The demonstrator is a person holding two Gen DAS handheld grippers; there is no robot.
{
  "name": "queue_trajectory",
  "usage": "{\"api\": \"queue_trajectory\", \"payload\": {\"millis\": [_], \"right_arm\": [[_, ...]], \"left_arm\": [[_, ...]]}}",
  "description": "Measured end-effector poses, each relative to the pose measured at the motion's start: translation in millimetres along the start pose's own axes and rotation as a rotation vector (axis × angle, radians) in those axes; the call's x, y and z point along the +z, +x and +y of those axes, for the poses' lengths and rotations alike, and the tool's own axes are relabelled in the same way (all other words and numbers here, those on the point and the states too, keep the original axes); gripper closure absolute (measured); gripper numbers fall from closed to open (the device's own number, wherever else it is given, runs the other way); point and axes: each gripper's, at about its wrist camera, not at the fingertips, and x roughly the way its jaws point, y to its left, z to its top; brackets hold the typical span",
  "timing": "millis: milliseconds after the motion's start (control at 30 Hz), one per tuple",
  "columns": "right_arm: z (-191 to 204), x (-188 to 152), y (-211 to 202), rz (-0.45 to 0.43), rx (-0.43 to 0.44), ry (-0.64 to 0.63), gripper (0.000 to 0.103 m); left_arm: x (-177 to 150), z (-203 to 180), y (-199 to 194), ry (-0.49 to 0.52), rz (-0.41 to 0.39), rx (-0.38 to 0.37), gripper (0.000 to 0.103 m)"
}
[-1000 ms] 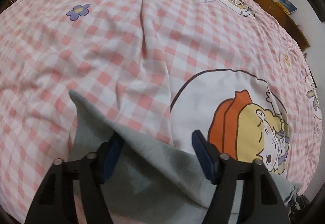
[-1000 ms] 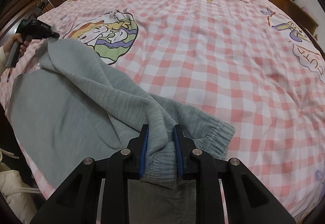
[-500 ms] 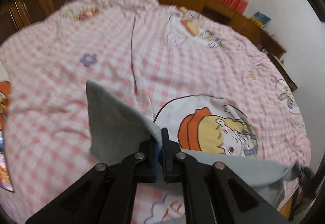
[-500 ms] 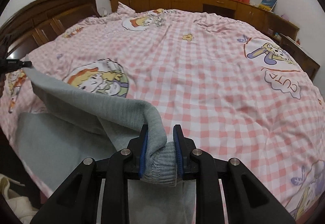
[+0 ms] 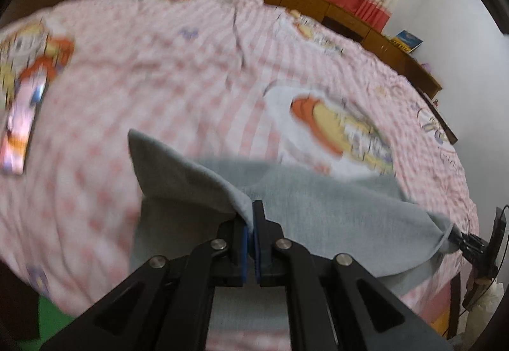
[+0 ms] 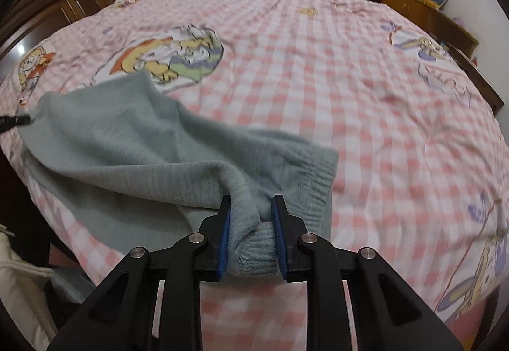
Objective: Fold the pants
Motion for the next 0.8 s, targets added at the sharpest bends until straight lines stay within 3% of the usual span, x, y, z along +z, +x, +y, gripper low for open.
{"api": "queue_trajectory", "payload": {"millis": [133, 200, 267, 300, 700, 800], "right_arm": [[4, -14, 4, 0.017, -0.037, 0.026, 0.076], [4, -18, 4, 0.030, -0.066, 0.049, 0.068], [1, -25, -1, 0.039, -0.098, 0.097, 0.050], [-2, -28, -5, 0.035, -0.100, 0.126, 0.049], [-43, -55, -38, 0.041, 0.142, 0.558, 0.046], [-62, -60, -34, 0.104, 0.251, 0.744, 0.043]], "left_arm": [[-37, 18, 22, -0.072, 0.085, -0.002, 0.100], [-48, 25, 27, -0.095, 0.099, -0.003, 0.100], [-54, 27, 29, -0.099, 0.096, -0.011, 0.100], [-56, 27, 29, -0.093, 0.090, -0.010, 0.100], [-62, 26, 38, -0.073, 0.087, -0.020, 0.099], [-63, 27, 38, -0.073, 0.087, -0.025, 0.099]]}}
